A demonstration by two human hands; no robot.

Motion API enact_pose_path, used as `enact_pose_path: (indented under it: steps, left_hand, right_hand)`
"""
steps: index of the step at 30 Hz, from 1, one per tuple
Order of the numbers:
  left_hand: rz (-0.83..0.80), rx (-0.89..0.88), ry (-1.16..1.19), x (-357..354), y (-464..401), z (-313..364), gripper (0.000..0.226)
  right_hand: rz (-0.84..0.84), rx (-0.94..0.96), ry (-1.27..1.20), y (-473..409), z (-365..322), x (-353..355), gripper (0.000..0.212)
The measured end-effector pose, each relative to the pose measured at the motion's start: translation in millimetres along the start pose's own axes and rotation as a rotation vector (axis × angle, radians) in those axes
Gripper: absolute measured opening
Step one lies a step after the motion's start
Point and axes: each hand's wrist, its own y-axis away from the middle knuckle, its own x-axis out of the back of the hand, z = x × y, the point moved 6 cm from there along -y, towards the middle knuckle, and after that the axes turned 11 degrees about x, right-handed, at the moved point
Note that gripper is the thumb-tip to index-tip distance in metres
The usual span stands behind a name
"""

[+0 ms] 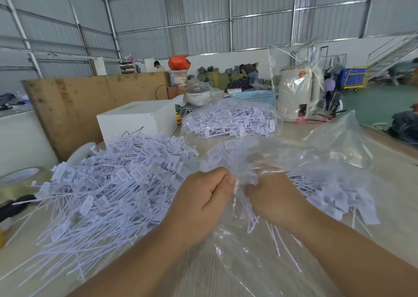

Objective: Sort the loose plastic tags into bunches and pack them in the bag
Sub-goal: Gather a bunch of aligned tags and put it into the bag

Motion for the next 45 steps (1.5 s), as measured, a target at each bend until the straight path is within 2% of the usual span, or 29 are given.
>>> enact_pose_path:
  steps: [3, 5, 10, 13, 16, 20, 21, 22, 24, 25, 26, 27, 29, 31, 32, 34, 36, 38, 40, 42, 45]
  left_hand:
    - [-0.061, 0.007, -0.022, -5.1, 3.3, 0.8, 0.047]
    - [-0.124, -0.024, -0.034, -11.7, 5.6, 4.1, 0.041]
    - [-0.193, -0.003, -0.073, -18.2, 4.5, -1.7, 0.034]
    - [-0.183, 0.018, -0.171, -18.4, 2.8, -7.3, 0.037]
    - [-0.181, 0.088, -0.247, -19.7, 0.1, -16.9, 0.034]
    - [-0.255, 0.188, -0.392, -27.1, -0.9, -33.1, 0.037]
    - [-0.277, 0.196, -0.428, -29.3, -1.0, -34.8, 0.036]
    - [-0.301, 0.188, -0.45, -31.7, -1.3, -34.8, 0.036]
    - [-0.37, 0.141, -0.469, -39.2, 0.3, -31.3, 0.038]
    - [-0.414, 0.102, -0.472, -43.5, 2.4, -27.8, 0.038]
    - [-0.458, 0.057, -0.467, -47.7, 5.0, -23.4, 0.038]
    - [-0.497, 0.015, -0.452, -51.5, 7.9, -19.6, 0.036]
    - [-0.545, -0.036, -0.411, -56.2, 12.4, -14.3, 0.033]
    - [-0.582, -0.021, -0.371, -56.3, 14.3, -15.1, 0.029]
    - [-0.611, 0.022, -0.344, -54.2, 14.2, -17.4, 0.024]
    - [-0.616, 0.147, -0.268, -43.8, 11.7, -23.5, 0.022]
    - [-0.488, 0.215, -0.22, -28.0, 3.4, -28.7, 0.026]
    - [-0.272, 0.165, -0.329, -14.3, -8.1, -32.7, 0.025]
    - [-0.159, 0.201, -0.485, -8.0, -13.3, -41.2, 0.035]
    - [-0.209, 0.315, -0.584, -10.8, -11.3, -55.8, 0.044]
    - [-0.341, 0.401, -0.64, -21.1, -2.7, -64.2, 0.032]
  right_hand:
    - [0.01, 0.009, 0.048, 3.9, -4.5, 5.7, 0.015]
    - [0.012, -0.027, 0.118, 8.4, -4.2, 13.0, 0.029]
    - [-0.226, 0.02, 0.021, 14.8, -13.5, 5.7, 0.039]
    - [-0.416, 0.067, 0.243, 24.2, -31.1, 5.7, 0.038]
    - [-0.39, 0.084, 0.262, 23.5, -34.7, 19.1, 0.026]
    - [-0.409, 0.085, 0.28, 25.6, -42.4, 38.3, 0.045]
    - [-0.336, 0.125, 0.283, 22.3, -47.8, 44.4, 0.045]
    - [-0.191, 0.197, 0.254, 17.8, -52.2, 52.5, 0.043]
    - [0.238, 0.388, 0.16, 17.4, -61.6, 71.1, 0.042]
    - [0.39, 0.493, 0.15, 22.3, -68.4, 74.7, 0.035]
    - [0.421, 0.564, 0.168, 23.8, -71.5, 69.9, 0.022]
    - [0.376, 0.615, 0.23, 22.9, -71.9, 58.3, 0.013]
    - [0.097, 0.673, 0.356, 13.6, -60.4, 21.5, 0.03]
    - [-0.163, 0.644, 0.381, 4.5, -40.9, -6.2, 0.033]
    - [-0.236, 0.61, 0.387, 1.9, -33.9, -13.0, 0.033]
    - [-0.273, 0.542, 0.41, -1.9, -23.3, -16.7, 0.028]
    - [-0.265, 0.47, 0.511, -3.9, -15.7, -14.6, 0.022]
    - [-0.248, 0.428, 0.601, -4.3, -12.5, -14.1, 0.027]
    - [-0.225, 0.381, 0.667, -5.2, -9.4, -13.9, 0.035]
    - [-0.186, 0.376, 0.702, -6.2, -8.8, -14.0, 0.037]
    - [-0.126, 0.46, 0.668, -4.3, -16.9, -14.4, 0.037]
